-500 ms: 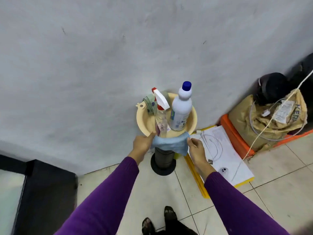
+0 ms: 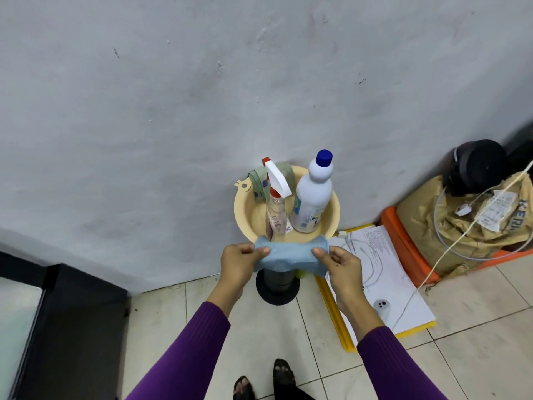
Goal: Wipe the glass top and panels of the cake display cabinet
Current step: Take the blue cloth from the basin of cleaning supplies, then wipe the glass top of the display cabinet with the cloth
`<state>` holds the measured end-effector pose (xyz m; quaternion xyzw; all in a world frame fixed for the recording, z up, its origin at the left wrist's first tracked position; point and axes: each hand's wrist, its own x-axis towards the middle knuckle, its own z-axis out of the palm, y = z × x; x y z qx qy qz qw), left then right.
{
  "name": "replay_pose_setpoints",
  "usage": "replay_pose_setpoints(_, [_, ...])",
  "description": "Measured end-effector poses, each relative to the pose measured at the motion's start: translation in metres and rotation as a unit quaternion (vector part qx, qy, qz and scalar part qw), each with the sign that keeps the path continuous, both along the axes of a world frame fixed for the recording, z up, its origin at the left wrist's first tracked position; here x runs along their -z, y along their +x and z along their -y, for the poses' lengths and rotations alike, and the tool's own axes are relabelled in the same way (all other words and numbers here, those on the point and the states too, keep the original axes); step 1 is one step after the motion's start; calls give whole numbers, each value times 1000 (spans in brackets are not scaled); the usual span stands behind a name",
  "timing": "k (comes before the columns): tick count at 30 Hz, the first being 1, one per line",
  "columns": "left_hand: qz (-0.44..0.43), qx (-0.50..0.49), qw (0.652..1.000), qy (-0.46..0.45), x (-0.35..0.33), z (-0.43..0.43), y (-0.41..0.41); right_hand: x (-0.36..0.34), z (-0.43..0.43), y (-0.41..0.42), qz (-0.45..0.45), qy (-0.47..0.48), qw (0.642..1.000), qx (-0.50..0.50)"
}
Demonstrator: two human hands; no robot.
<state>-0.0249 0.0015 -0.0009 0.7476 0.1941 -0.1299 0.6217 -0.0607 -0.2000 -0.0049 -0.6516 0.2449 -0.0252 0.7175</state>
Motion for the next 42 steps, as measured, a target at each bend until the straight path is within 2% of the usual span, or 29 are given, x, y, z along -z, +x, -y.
replay_pose_setpoints(3, [77, -64, 995, -30, -31, -15, -21, -28, -6, -4, 66, -44, 996, -40])
replay_pose_setpoints(6, [155, -155, 975, -37, -62, -38, -39, -56, -27, 0, 138, -90, 983, -76])
replay_pose_setpoints(9, [223, -245, 943, -29, -90, -69, -52, -81, -64, 15, 206, -118, 962, -137])
replay_pose_setpoints(13, [316, -348, 883, 17, -122, -138, -63, -114, -139, 46, 316, -140, 913, -218])
replay_pose_setpoints(15, [349, -377, 857, 41, -144, -179, -69, -130, -185, 58, 347, -105, 891, -272])
replay_pose_setpoints(19, [419, -431, 791, 112, -199, -262, -91, -171, -286, 68, 331, 44, 852, -403])
replay_pose_setpoints(26, [473, -466, 698, 269, -285, -383, -137, -233, -447, 57, 343, 176, 781, -491])
replay_pose_setpoints(28, [482, -453, 688, 300, -308, -415, -145, -246, -488, 54, 339, 210, 757, -518])
replay_pose_setpoints(33, [454, -429, 678, 388, -349, -493, -143, -270, -576, 56, 372, 203, 715, -557])
replay_pose_setpoints(39, [383, -435, 696, 425, -357, -614, -91, -272, -679, 96, 424, 106, 696, -569])
replay_pose_setpoints(42, [333, -428, 717, 439, -341, -638, -70, -261, -696, 105, 432, 27, 705, -561])
